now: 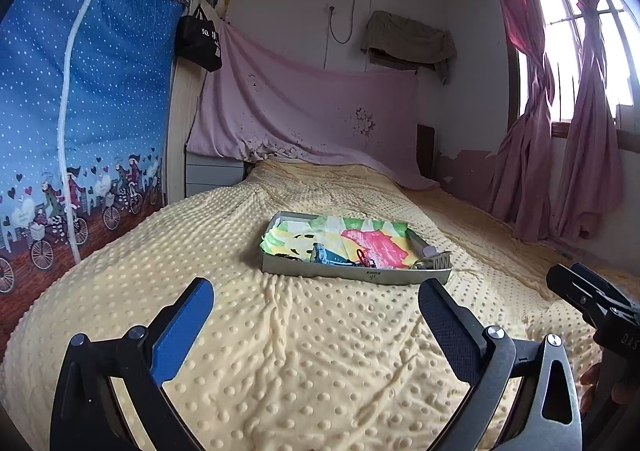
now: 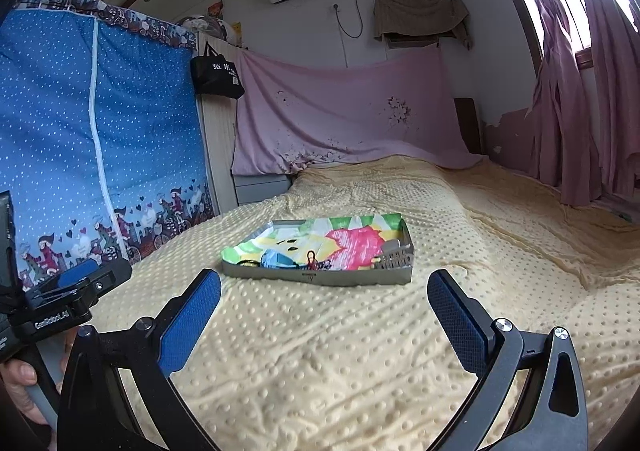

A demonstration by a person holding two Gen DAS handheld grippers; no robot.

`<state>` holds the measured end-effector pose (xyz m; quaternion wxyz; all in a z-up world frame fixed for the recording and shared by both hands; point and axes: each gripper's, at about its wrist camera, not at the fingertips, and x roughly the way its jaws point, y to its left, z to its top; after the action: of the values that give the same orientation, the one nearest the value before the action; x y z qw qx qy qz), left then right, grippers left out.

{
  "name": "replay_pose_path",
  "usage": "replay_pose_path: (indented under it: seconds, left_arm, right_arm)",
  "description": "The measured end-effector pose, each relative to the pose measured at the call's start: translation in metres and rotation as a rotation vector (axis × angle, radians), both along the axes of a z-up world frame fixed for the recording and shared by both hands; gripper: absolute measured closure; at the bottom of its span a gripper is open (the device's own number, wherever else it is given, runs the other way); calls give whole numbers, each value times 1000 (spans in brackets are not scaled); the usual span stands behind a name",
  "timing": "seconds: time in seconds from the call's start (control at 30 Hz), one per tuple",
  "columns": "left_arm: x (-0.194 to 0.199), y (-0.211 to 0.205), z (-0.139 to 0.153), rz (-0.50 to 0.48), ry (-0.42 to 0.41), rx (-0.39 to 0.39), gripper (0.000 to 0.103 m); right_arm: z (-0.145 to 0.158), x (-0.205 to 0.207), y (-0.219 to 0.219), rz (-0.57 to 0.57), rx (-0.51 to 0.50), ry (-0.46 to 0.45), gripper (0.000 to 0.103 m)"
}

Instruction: Organize jewelry

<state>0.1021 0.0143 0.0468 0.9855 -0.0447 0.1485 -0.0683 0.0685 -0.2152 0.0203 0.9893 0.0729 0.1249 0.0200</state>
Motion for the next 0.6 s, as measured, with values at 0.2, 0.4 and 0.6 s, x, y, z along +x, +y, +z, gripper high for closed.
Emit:
replay_pose_path:
  seconds: [0.2, 0.4, 0.6]
  left_arm:
    - [-20, -1, -6, 3, 7, 13, 0]
    - [-23, -2, -11, 12, 10, 13, 0]
    - [-19, -1, -19, 19, 26, 20, 0]
  right_arm:
    - [-8, -18, 1, 8, -13, 10, 1]
    - [-15, -33, 2, -2, -50, 11, 1]
    - [-17, -31, -1, 3, -41, 18, 1]
